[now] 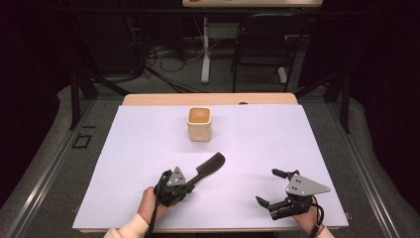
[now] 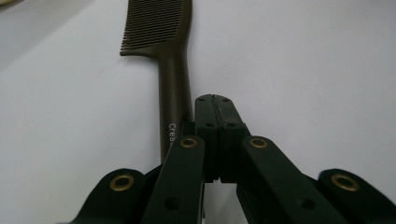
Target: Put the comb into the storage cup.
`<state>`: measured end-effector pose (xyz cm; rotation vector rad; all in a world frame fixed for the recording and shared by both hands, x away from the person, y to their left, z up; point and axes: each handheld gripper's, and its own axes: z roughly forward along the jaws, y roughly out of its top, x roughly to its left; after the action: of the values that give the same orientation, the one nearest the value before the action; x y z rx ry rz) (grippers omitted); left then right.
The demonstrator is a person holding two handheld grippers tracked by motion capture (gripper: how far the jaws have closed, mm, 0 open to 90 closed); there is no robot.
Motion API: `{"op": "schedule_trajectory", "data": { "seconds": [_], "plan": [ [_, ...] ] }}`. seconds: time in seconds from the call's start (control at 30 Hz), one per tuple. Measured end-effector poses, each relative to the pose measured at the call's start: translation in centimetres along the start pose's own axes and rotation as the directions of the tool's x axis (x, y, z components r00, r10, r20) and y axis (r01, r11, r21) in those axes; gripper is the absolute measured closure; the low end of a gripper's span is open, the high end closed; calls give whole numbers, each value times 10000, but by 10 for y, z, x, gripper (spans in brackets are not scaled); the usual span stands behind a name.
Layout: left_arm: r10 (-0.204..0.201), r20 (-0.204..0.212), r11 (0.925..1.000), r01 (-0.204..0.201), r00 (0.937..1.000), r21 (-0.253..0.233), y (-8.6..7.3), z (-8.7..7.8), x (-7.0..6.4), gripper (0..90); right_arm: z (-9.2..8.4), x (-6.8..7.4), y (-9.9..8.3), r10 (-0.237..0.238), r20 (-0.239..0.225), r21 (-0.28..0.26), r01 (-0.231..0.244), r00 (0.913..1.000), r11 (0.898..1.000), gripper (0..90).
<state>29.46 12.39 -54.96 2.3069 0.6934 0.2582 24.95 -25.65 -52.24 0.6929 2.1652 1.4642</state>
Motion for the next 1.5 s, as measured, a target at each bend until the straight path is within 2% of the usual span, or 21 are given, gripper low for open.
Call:
{"op": "schedule_trajectory", "data": {
  "seconds": [0.87,1.13,1.33,1.4,1.5],
  "plan": [
    [-151,-401,9998,156,9991,134,-3,-1,9,887,1,0,0,36,4,66,-36,10000,10000,0],
    [-229,-344,9997,233,9991,107,-2,0,8,872,1,0,0,73,-9,103,-73,10000,9999,0],
    [-278,15,9996,278,9996,-37,1,-4,5,791,1,0,0,46,10,104,-46,10000,9999,0],
    [-256,236,9995,261,9994,-197,4,-8,4,741,1,0,0,29,-2,139,-29,10000,9999,0],
    [-264,202,9990,272,9994,-368,9,-13,2,621,2,0,-1,36,3,135,-36,10000,9999,0]
  ]
}}
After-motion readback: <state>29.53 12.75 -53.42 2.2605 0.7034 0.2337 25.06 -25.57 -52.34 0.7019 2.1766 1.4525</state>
